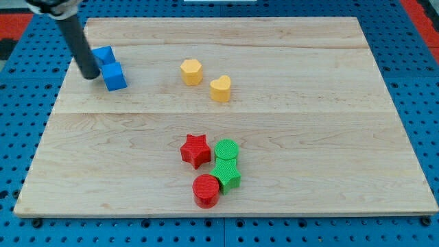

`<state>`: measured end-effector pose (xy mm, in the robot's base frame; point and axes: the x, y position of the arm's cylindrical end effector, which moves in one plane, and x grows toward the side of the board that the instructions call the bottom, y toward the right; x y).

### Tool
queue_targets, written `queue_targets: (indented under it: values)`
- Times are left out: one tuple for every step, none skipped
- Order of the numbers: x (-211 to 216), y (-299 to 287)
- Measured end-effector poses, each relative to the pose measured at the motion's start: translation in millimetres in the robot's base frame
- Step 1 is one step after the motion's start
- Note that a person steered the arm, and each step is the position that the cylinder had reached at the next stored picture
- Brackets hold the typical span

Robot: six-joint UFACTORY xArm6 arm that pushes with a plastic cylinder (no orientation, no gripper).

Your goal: Push the yellow blocks into the blue blocks at the center of the board

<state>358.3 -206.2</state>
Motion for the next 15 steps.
queue_targets:
  values:
    - [21.6,73.8]
    - [27.5,89.6]
    - [27.4,89.4]
    - [30.2,145.6]
    - [30.2,177.6]
    - [16.6,88.0]
    - [-28.2,76.3]
    - [-11.5,122.3]
    - [8.7,167.9]
    - [-17.2,183.8]
    - [-64.5,190.1]
    - [-28.4,199.8]
    - [-18.1,198.0]
    - [-57.7,200.8]
    - [-136.0,184.3]
